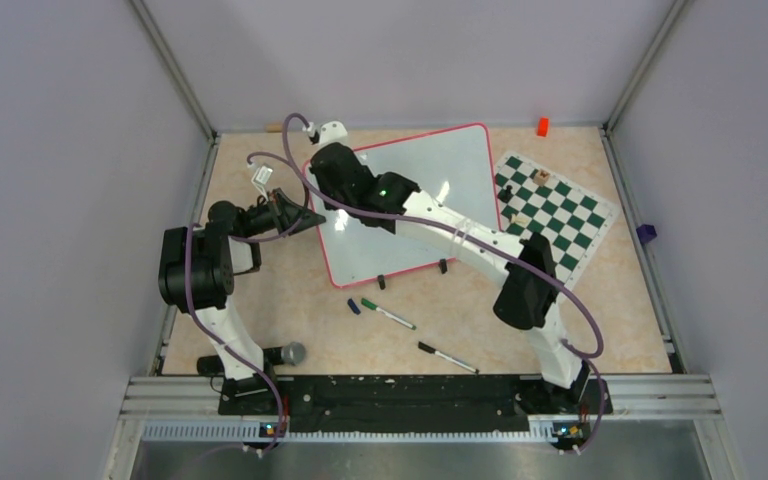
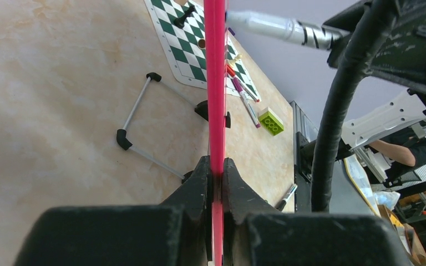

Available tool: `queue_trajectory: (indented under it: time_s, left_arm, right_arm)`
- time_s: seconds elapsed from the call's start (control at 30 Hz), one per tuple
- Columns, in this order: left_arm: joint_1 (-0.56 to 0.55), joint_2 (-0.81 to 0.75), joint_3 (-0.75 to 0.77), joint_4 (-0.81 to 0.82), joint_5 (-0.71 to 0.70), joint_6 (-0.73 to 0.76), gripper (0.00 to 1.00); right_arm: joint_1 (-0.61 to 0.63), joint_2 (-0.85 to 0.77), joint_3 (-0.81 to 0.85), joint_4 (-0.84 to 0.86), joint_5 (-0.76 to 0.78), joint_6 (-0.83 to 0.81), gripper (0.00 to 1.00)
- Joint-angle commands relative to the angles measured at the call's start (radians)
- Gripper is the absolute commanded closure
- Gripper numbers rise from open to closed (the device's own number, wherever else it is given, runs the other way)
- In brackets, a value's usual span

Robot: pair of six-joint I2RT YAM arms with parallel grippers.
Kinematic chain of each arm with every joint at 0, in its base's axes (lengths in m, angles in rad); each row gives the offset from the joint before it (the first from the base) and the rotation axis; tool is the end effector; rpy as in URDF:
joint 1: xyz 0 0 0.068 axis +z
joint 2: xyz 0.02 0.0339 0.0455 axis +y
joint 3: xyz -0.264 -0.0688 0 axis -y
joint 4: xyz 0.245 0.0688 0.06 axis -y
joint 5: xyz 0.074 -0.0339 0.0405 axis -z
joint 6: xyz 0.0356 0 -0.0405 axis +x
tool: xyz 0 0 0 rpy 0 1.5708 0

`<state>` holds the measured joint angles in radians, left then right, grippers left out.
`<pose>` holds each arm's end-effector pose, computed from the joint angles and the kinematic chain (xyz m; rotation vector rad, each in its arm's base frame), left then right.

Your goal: Write a sentence on the whiteboard

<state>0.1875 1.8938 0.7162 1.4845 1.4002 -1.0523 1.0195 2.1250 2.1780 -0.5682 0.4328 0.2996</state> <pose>0.3302 0.0269 0.1847 0.4063 1.6936 -1.5278 0.2709 0.4121 0.3585 -0.4735 1.9998 0.3740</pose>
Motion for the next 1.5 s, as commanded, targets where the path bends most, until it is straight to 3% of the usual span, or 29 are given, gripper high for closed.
queue_trajectory:
  time_s: [0.0, 0.8, 1.47]
  left_arm:
    - [-0.005, -0.041, 0.003, 0.135, 0.011, 0.008, 1.00]
    - [-0.004, -0.042, 0.003, 0.135, 0.011, 0.008, 1.00]
    - [-0.004, -0.041, 0.003, 0.135, 0.013, 0.008, 1.00]
  right_arm:
    - [0.007, -0.048, -0.031, -0.014, -0.013, 0.013, 1.00]
    - [0.009, -0.114, 0.010, 0.033, -0.026, -0.046, 1.00]
    - [-0.001, -0.059, 0.061, 0.054, 0.042, -0.079, 1.00]
